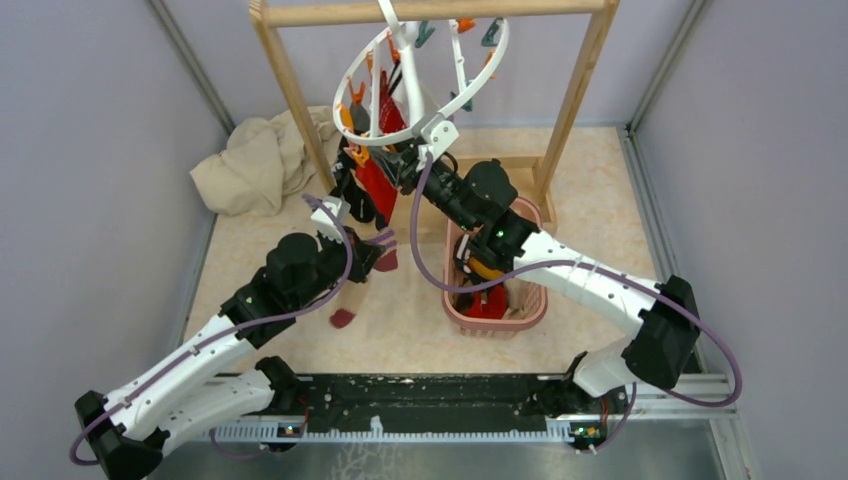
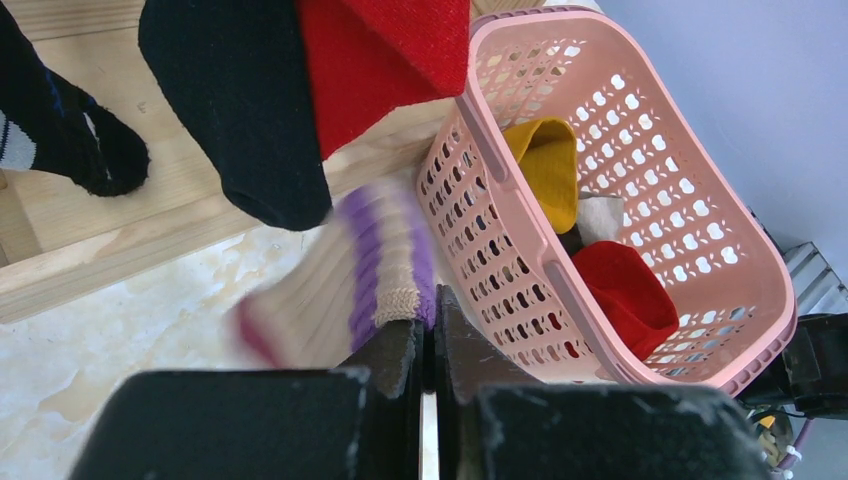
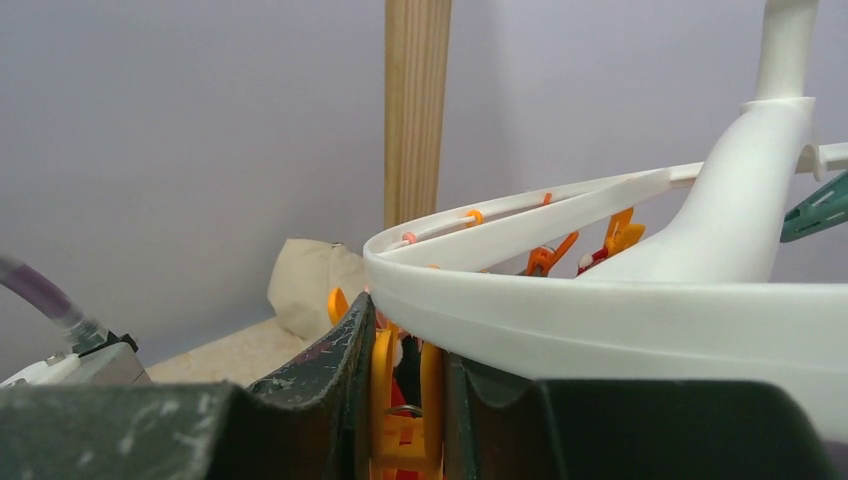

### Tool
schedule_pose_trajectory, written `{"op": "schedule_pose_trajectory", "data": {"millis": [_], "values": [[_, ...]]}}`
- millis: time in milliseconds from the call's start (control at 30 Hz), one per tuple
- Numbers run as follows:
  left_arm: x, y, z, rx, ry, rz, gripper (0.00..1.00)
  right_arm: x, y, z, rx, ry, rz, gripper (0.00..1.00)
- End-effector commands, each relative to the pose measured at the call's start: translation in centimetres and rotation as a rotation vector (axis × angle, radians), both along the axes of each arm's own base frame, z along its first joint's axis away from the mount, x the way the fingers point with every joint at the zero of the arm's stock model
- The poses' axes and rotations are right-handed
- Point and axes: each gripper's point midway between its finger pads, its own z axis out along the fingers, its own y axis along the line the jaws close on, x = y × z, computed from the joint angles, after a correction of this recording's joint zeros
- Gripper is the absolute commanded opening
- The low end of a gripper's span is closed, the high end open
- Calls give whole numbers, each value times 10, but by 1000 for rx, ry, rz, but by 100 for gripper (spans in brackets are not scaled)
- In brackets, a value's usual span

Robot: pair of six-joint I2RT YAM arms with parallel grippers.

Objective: Remove the socks clipped to the hanger
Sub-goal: Remove the sock from the hanger, then place the sock in the bin.

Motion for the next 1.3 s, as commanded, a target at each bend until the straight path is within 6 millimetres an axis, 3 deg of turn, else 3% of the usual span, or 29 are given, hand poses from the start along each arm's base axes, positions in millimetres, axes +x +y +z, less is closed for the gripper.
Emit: {"op": "schedule_pose_trajectory", "data": {"millis": [0, 233, 500, 633, 900, 933, 967, 1067, 1267], "values": [[0, -2, 8, -17, -23, -8, 1, 3, -14, 22, 70, -33, -46, 20], [-1, -4, 12, -29, -25, -19, 1, 8, -17, 12, 66, -2, -68, 58], [-7, -9, 39, -79, -45, -54, 1, 9, -27, 0, 58, 44, -80, 71], [-11, -11, 57, -110, -60, -75, 2, 6, -36, -10, 59, 81, -88, 84], [-17, -16, 97, -166, -105, -120, 2, -6, -74, -35, 90, 192, -140, 87], [-18, -17, 101, -170, -109, -127, 2, -9, -78, -38, 90, 209, -135, 88], [-18, -18, 105, -175, -115, -134, 2, -11, -81, -43, 82, 226, -133, 96], [-21, -25, 116, -194, -124, -173, 2, -21, -96, -50, 77, 264, -145, 99], [-26, -39, 136, -250, -133, -243, 3, -27, -147, -68, 84, 332, -316, 99]]}}
